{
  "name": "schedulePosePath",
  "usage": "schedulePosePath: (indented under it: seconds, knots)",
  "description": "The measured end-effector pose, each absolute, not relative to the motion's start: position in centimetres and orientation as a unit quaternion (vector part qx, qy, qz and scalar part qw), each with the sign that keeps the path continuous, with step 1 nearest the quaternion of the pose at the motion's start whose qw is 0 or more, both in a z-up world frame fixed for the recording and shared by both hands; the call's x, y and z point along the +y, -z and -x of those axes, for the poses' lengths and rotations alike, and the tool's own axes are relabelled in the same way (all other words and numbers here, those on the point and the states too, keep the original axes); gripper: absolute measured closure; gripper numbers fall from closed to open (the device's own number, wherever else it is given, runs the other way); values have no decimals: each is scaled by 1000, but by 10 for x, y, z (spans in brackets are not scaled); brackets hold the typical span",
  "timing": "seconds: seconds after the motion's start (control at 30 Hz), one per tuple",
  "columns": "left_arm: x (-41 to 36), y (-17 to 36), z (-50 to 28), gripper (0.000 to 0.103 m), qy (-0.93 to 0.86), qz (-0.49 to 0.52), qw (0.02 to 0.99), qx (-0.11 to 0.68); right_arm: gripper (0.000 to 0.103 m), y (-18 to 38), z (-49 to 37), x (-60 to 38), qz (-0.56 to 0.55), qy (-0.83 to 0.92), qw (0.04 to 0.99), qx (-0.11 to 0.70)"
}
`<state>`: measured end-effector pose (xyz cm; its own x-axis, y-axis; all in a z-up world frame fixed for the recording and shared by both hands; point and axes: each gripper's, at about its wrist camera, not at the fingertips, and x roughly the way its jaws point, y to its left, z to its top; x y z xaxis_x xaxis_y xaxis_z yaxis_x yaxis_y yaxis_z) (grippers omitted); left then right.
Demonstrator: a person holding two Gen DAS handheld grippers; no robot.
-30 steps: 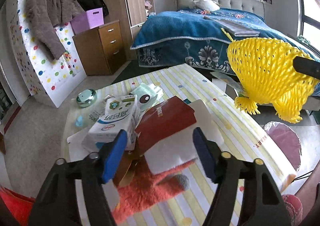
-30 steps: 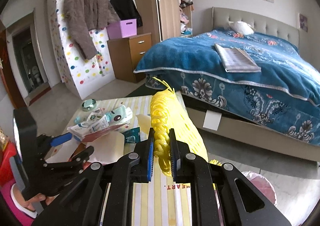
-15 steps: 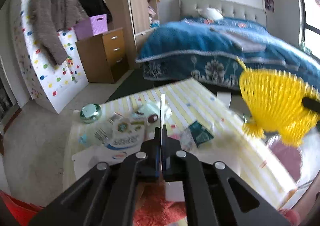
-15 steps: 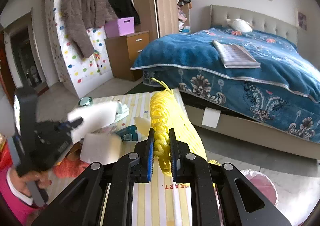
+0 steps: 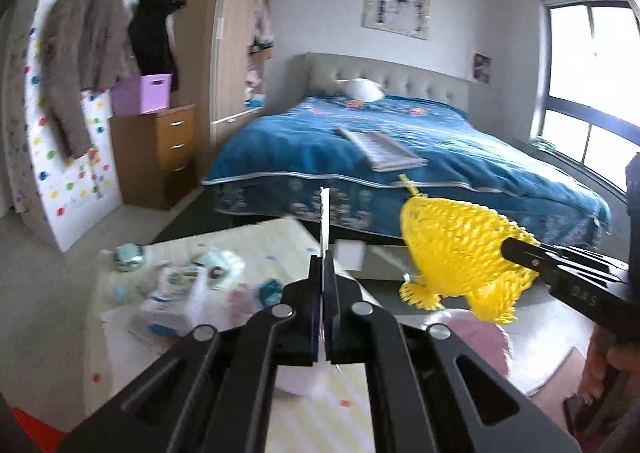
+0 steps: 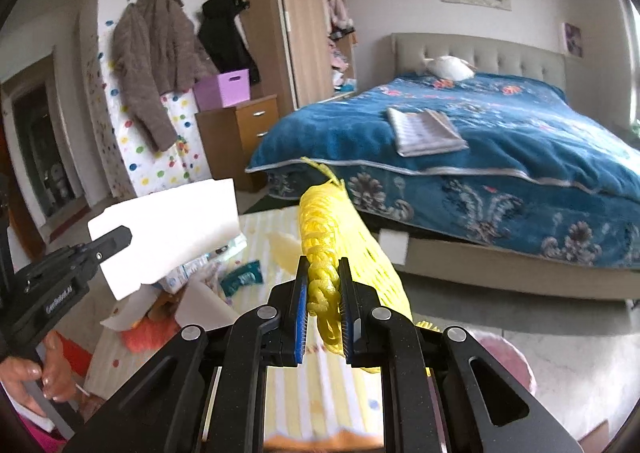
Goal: Collect trash
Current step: 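Carry the yellow net with the right gripper over the pink wastebasket, then open the right gripper to drop the yellow net into the wastebasket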
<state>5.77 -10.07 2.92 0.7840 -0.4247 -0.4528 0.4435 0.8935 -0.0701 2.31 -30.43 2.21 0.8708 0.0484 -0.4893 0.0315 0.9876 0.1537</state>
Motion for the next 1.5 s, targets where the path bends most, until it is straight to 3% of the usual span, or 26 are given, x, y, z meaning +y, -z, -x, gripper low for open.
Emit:
schedulePosePath:
  seconds: [0.53, 1.1, 1.13, 1.23, 1.3, 1.5]
  knots:
    - [-236, 22, -15, 103, 362, -59, 893, 261, 89, 32, 73, -416, -135, 137, 939, 285]
    - [-345, 67, -50, 103, 397, -98, 864, 294, 85, 96, 39, -486, -204, 146, 913, 322]
    - [-347, 69, -53, 97, 395, -99, 863, 298, 85, 102, 35, -490, -207, 144, 911, 326]
    - [-348, 76, -62, 53, 382, -97, 865, 312, 70, 116, 24, -495, -209, 146, 904, 342]
    - [-343, 78, -65, 53, 375, -95, 866, 315, 64, 125, 20, -501, -216, 153, 897, 353]
    - [-312, 70, -66, 49, 345, -96, 878, 317, 62, 117, 32, -501, -231, 161, 899, 337]
